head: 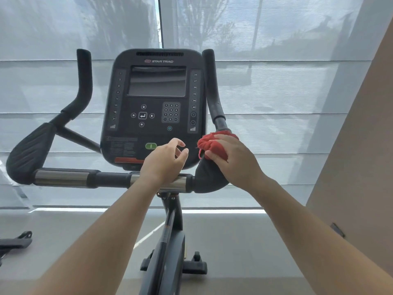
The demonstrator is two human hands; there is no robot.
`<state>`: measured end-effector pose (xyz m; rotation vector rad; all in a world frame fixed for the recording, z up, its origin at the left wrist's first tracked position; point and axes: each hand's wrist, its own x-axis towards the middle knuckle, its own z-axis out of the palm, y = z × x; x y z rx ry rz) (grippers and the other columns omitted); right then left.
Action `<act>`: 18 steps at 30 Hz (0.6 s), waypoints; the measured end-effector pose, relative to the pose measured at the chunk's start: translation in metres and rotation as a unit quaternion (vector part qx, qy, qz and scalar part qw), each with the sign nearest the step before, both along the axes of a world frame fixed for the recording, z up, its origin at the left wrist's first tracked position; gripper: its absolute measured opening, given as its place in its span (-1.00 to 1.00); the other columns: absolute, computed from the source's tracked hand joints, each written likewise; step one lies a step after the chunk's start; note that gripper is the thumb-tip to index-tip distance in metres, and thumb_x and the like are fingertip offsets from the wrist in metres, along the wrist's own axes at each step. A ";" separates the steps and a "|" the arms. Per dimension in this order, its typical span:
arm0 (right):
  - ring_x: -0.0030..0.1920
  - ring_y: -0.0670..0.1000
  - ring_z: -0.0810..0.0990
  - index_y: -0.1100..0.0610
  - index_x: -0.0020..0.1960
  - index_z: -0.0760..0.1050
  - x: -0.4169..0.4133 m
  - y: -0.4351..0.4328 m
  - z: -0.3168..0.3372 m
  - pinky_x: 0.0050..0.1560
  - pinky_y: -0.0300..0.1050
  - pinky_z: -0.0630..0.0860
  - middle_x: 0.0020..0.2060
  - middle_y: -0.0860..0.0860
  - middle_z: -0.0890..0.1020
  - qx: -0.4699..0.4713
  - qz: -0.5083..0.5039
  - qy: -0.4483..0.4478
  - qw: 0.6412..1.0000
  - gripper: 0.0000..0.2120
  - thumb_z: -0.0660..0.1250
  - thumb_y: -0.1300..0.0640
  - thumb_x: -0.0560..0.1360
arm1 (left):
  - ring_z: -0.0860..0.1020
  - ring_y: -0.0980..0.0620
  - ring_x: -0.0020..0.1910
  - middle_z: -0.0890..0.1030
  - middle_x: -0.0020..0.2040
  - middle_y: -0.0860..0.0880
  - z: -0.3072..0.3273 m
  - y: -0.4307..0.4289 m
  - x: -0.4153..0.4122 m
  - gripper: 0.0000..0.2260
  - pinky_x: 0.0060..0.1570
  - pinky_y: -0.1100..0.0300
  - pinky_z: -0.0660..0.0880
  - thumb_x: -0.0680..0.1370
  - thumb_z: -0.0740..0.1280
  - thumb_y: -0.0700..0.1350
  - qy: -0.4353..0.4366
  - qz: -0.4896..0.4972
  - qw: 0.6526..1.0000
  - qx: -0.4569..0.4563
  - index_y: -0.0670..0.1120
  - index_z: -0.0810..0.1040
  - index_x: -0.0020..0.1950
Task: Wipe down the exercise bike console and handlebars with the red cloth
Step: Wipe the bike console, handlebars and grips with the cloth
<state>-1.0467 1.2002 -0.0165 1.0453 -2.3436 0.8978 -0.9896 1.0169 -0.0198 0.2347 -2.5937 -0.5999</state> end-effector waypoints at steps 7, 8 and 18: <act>0.34 -0.06 0.35 0.01 0.23 0.51 0.010 -0.004 0.004 0.34 -0.10 0.26 0.29 -0.11 0.48 0.037 -0.034 -0.006 0.999 -0.62 0.16 -0.15 0.54 | 0.56 0.06 -0.12 0.59 -0.15 0.16 0.000 0.000 0.004 -0.78 -0.10 0.08 0.52 0.59 0.10 0.08 -0.015 0.012 1.000 -0.003 0.07 0.47 0.10; 0.32 -0.07 0.36 0.00 0.22 0.52 0.016 -0.002 0.001 0.33 -0.11 0.28 0.27 -0.12 0.50 0.040 -0.026 -0.004 0.999 -0.60 0.14 -0.18 0.53 | 0.56 0.07 -0.12 0.59 -0.14 0.15 0.000 0.001 0.004 -0.78 -0.11 0.09 0.52 0.59 0.09 0.08 -0.017 0.013 1.000 -0.003 0.07 0.47 0.09; 0.28 -0.03 0.40 0.06 0.23 0.49 0.045 0.002 -0.018 0.33 -0.05 0.31 0.23 -0.07 0.51 -0.009 -0.012 0.011 1.000 -0.54 0.11 -0.20 0.51 | 0.56 0.05 -0.11 0.59 -0.14 0.14 -0.001 0.000 0.003 -0.77 -0.12 0.09 0.51 0.59 0.09 0.07 -0.012 0.010 1.000 -0.007 0.06 0.48 0.10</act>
